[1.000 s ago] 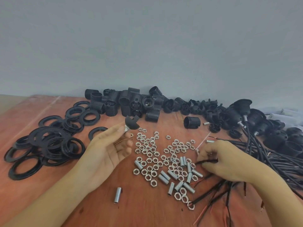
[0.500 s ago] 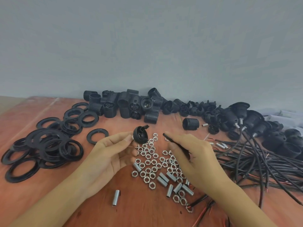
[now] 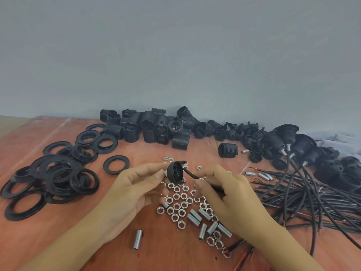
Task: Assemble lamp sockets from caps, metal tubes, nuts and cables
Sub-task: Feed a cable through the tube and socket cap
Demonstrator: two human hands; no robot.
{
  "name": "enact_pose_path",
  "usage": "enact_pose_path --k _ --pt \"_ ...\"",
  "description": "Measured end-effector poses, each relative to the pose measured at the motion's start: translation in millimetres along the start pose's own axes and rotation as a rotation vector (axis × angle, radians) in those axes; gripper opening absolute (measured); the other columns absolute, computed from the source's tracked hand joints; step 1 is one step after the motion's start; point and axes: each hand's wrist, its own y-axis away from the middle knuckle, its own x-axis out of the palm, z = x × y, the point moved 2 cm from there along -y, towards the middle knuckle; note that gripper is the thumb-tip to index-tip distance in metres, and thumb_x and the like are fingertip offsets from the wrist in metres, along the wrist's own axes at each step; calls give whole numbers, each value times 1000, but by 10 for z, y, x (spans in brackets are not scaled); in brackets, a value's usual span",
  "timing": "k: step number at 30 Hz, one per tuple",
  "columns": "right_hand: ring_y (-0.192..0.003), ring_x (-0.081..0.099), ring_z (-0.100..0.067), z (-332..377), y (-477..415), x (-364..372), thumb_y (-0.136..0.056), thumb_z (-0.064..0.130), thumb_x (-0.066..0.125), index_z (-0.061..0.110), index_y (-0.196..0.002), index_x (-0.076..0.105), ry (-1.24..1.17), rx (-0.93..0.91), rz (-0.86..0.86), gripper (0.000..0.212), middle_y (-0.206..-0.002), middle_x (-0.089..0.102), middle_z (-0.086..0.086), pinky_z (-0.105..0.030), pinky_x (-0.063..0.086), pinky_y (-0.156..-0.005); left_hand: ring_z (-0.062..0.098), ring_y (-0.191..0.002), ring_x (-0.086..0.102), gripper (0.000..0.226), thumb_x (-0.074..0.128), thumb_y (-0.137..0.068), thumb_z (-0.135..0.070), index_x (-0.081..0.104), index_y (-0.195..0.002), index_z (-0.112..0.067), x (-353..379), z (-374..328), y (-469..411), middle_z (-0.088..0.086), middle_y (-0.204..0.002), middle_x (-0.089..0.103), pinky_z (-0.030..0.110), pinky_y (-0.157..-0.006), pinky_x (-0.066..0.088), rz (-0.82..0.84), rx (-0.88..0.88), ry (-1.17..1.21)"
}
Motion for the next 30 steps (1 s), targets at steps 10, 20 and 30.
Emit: enact_pose_path --k 10,20,30 --pt "-78 59 6 33 -4 9 -94 23 62 21 -106 69 -34 -21 -74 14 -84 61 23 -9 42 -67 18 -47 54 32 47 -91 -8 71 -68 -6 39 -40 1 13 -59 58 24 -44 48 -82 5 -16" --pt "-92 65 -5 150 -8 130 -91 39 50 37 -112 56 -75 3 91 22 -100 68 11 -35 57 -73 27 -54 61 22 67 -80 -24 76 -89 -6 69 10 30 21 -71 68 28 -52 52 71 71 -259" --pt "-59 50 14 -106 -12 -77 -93 58 46 39 -92 66 231 103 -51 27 -67 52 33 -11 39 -51 5 -48 50 20 58 -77 -23 75 -68 -17 -321 -178 -100 -2 -65 60 17 -44 47 -356 155 293"
